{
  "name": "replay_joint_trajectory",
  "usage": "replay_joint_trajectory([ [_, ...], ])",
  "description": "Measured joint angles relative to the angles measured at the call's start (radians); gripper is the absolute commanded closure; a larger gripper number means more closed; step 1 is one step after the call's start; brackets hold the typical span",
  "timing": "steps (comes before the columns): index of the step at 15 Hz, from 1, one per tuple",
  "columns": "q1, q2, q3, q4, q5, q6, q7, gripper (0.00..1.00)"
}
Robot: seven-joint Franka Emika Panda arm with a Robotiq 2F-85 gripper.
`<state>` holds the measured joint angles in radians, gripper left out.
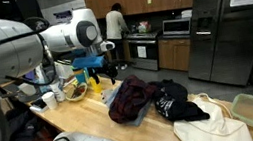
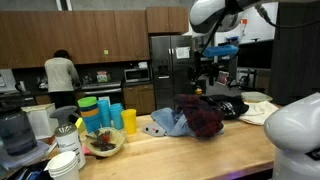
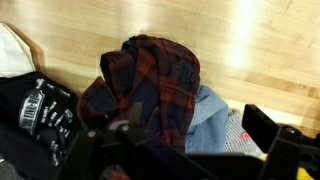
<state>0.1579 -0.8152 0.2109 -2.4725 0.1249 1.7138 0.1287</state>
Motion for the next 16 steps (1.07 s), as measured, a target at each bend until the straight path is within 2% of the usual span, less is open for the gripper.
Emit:
replay_joint_trajectory([
  [12,-0.001,-0.001,0.003,0.000,-0.002,0.004,0.000,0.00],
  [16,-0.007,0.003,0.003,0.000,-0.001,0.045,0.001,0.00],
])
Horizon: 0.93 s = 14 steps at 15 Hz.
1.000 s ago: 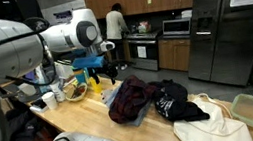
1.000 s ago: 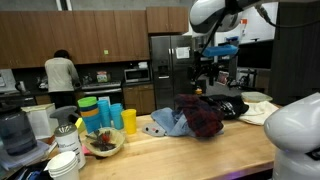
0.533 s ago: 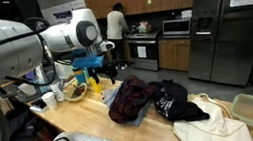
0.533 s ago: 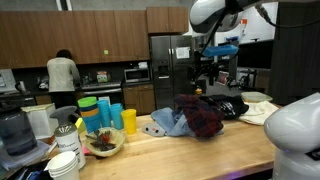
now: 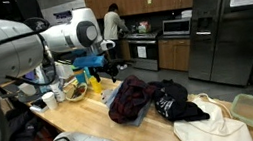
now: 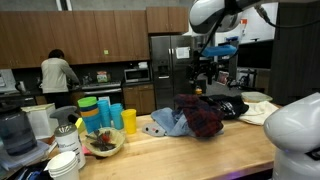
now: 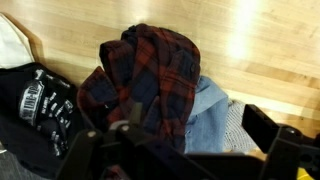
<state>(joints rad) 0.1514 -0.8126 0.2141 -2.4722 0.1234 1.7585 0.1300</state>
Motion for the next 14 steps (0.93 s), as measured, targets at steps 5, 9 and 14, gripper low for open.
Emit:
replay_joint_trajectory([
  [5,-0.025,0.036,-0.001,0.000,0.000,0.087,0.014,0.00],
  [9,-0.032,0.075,0.003,0.001,-0.001,0.136,0.028,0.00],
  [14,-0.033,0.131,0.014,0.002,-0.010,0.194,0.061,0.00],
])
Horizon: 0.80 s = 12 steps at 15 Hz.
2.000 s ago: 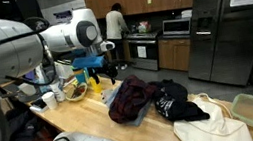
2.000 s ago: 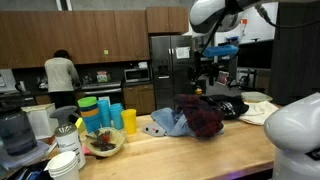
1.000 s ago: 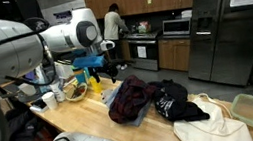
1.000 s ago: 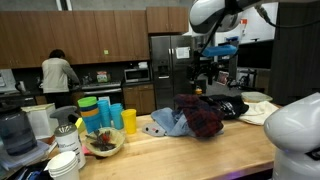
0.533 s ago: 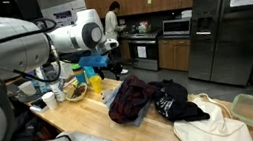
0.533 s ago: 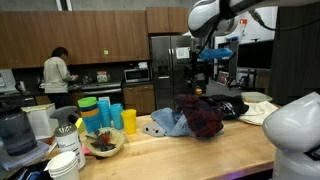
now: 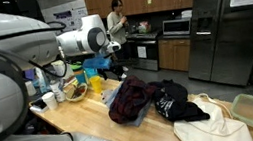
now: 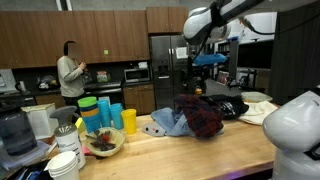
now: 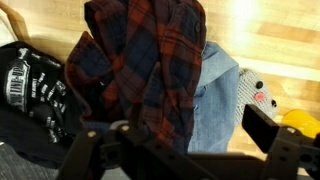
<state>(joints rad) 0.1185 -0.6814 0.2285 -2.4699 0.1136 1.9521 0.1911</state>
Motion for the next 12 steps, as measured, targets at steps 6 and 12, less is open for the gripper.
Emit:
replay_joint_trajectory([
  [6,-0.006,0.087,0.017,0.004,-0.012,0.064,0.066,0.00],
  [12,-0.010,0.165,0.024,0.009,-0.021,0.145,0.119,0.00],
])
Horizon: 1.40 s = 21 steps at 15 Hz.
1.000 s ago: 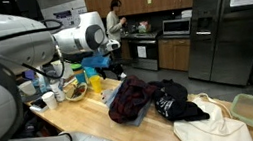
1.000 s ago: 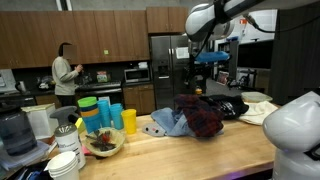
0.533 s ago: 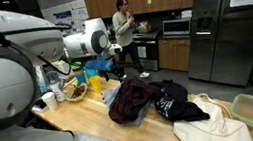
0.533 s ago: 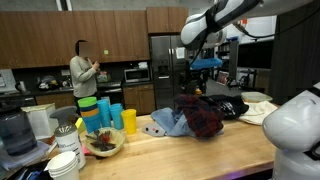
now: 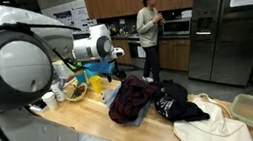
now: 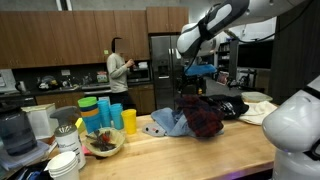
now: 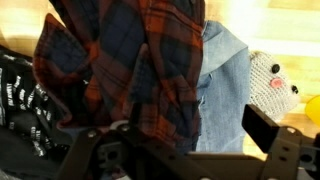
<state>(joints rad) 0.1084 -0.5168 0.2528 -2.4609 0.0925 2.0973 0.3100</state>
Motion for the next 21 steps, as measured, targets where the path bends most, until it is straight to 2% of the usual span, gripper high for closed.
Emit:
replay_joint_trajectory([
  [6,-0.049,0.032,0.000,0.002,-0.039,0.061,0.111,0.00],
  [10,-0.082,0.036,0.001,0.002,-0.059,0.062,0.194,0.00],
  [15,-0.093,0.056,0.001,0.001,-0.059,0.057,0.253,0.00],
  [19,-0.093,0.076,0.001,0.001,-0.059,0.055,0.277,0.10],
  [20,-0.093,0.080,0.001,0.001,-0.059,0.055,0.281,0.23],
  [21,-0.093,0.083,0.001,0.001,-0.059,0.055,0.286,0.32],
])
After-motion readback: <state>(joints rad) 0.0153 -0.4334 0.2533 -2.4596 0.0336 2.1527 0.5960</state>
